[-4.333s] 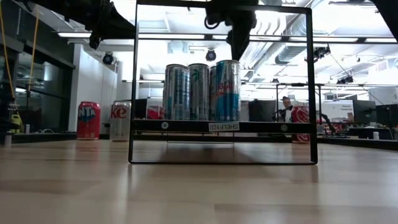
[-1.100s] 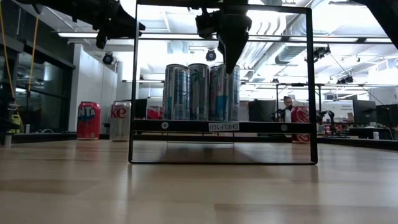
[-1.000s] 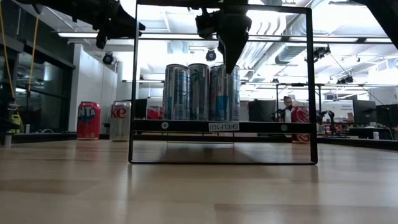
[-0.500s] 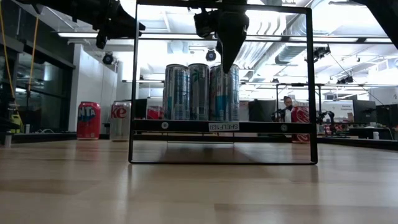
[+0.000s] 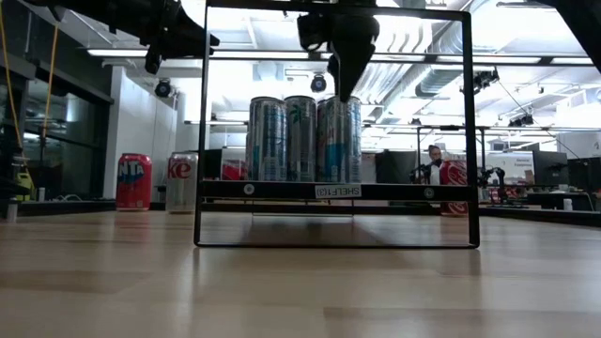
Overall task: Place canned beverage on shelf
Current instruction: Put the blue soda can on the shelf aligned with the other blue soda can
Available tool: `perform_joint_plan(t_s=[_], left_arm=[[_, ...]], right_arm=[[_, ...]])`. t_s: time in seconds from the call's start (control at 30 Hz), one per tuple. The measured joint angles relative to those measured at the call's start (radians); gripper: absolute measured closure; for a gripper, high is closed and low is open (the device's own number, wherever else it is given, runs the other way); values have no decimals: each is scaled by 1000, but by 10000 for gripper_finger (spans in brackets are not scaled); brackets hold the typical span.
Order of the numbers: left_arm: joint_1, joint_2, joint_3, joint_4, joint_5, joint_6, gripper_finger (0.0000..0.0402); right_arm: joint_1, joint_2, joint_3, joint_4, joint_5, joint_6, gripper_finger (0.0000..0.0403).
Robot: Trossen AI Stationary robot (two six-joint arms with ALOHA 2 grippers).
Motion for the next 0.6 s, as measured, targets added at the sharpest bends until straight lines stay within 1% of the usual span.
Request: perform_joint_plan(t_s=[0.23, 0.37, 0.5, 0.6], left_arm=[[0, 0, 0, 0, 0, -7, 349], [0, 0, 0, 0, 0, -7, 349], [0, 0, 0, 0, 0, -10, 349], [0, 0, 0, 0, 0, -10, 349]], right_arm=[[-33, -60, 94, -15, -2, 30, 54], [-35, -108, 105, -27, -19, 70, 54], [-27, -183, 66, -65, -120, 79, 54], [-5, -268, -43, -31, -137, 110, 54]])
